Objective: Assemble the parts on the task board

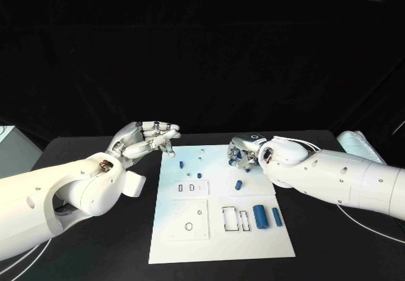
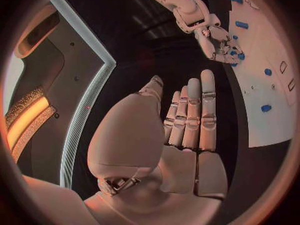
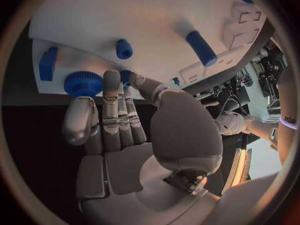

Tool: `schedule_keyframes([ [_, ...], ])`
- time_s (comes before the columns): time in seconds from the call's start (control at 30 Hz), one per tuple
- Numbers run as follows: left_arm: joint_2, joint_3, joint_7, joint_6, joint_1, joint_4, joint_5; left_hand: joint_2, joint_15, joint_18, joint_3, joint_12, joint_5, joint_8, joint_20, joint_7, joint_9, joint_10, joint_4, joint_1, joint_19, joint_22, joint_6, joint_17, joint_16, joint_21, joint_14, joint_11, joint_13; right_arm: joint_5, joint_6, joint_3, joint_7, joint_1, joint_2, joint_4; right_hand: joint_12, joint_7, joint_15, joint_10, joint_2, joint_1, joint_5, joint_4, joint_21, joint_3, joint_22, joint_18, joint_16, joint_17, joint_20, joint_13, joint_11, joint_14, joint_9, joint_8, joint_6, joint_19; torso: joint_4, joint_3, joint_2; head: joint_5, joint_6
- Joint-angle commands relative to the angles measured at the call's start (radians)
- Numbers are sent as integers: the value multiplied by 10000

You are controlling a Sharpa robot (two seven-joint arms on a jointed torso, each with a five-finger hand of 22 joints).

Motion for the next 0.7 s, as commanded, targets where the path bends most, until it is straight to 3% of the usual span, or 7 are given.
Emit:
schedule_keyframes([
  [0.03, 15, 10, 44, 164, 21, 5, -35, 28, -6, 11, -46, -38, -40, -50, 4, -1, 9, -75, 14, -64, -50, 14, -98, -13, -32, 43, -35, 12, 11, 12, 127, -2, 132, -9, 12, 6, 81, -40, -15, 159, 202, 70, 8, 22, 102, 137, 84, -104, -48, 45, -9, -5, -77, 48, 64, 105, 164, 78, -6, 6, 0, -1, -9],
  [0.27, 19, 10, 43, 159, 23, -10, -35, 28, -6, 11, -46, -38, -40, -50, 4, -1, 9, -75, 14, -64, -50, 14, -98, -13, -32, 43, -35, 12, 11, 8, -190, -1, 56, -13, 26, 3, 181, -184, -157, 645, 664, 426, -53, -85, 341, 468, 459, -167, 49, 199, -140, 66, -253, 151, 373, 431, 509, 243, 0, 11, -2, -7, -6],
  [0.7, 15, 10, 46, 149, 25, -25, -35, 47, -4, 15, -36, -40, -40, -52, 10, -2, 16, -81, 5, -42, -73, 22, -106, -17, -57, 54, -36, 13, 15, -206, -588, 0, -372, -16, 84, 10, 156, -178, -194, 766, 779, 617, -6, -258, 361, 580, 496, -170, 60, 257, -186, 89, -279, 152, 545, 556, 530, 254, -9, 4, 6, 9, -6],
])
